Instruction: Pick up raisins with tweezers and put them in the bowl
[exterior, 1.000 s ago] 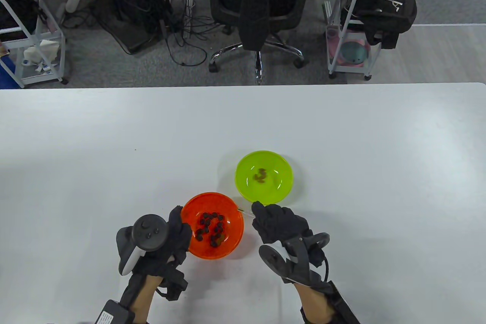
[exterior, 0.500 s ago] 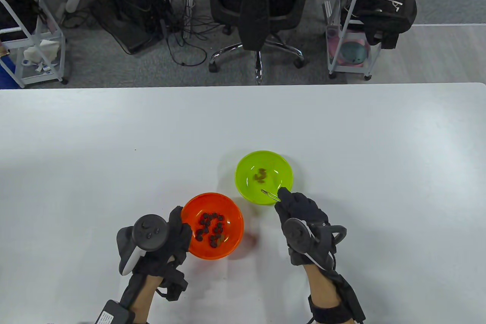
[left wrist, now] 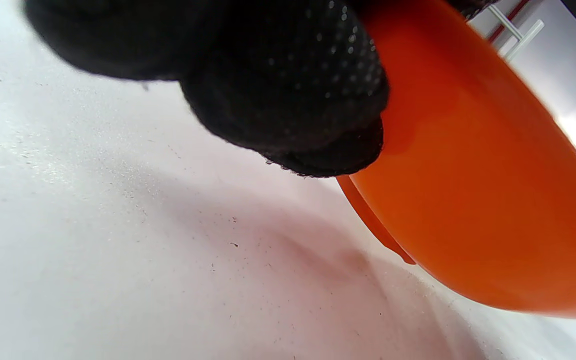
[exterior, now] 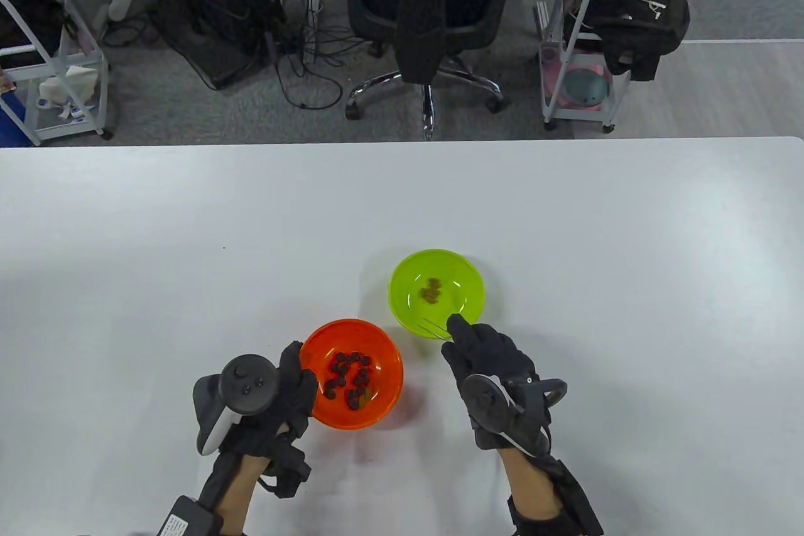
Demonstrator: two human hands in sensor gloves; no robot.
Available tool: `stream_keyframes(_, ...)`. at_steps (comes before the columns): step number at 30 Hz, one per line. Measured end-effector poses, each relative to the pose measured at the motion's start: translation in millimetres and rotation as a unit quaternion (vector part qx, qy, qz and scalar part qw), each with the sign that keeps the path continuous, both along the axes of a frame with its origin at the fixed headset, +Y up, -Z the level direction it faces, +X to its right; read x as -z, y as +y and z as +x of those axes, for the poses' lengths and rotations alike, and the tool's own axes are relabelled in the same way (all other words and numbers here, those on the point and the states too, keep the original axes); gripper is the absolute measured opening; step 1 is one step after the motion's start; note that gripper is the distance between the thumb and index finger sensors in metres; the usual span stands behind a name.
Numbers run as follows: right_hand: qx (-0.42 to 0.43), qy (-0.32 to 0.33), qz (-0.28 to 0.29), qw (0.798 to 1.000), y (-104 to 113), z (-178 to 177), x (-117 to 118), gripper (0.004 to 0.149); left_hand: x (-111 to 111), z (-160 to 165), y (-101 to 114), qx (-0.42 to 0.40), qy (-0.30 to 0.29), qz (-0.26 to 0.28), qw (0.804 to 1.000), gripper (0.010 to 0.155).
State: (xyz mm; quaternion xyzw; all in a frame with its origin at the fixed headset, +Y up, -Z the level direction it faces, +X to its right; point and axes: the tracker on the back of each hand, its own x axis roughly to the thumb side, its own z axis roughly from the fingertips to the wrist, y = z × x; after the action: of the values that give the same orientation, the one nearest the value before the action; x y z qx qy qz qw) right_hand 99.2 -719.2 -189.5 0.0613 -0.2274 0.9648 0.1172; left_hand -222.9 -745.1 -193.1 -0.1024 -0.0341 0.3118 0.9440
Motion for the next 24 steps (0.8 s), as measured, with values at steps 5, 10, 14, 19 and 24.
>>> stream_keyframes(5,-0.013,0.052,0.012,0.998,5,-18,-14,0.044,-1,0,1,0.0,0.002,0.002,1.0,0.059)
stream_keyframes(10,-0.077,0.114,0.004,0.991,6,-45,-25,0.044,-1,-1,1,0.002,0.004,0.004,1.0,0.059)
stream_keyframes(14,-0.135,0.146,-0.006,0.98,5,-62,-33,0.044,0,1,0,0.004,0.0,-0.001,1.0,0.059)
stream_keyframes(19,-0.209,0.155,-0.007,0.965,6,-77,-38,0.044,-1,0,1,0.002,0.0,0.003,1.0,0.059)
stream_keyframes(24,-0.238,0.155,-0.017,0.959,6,-81,-36,0.044,-1,0,2,0.002,0.0,0.004,1.0,0.059)
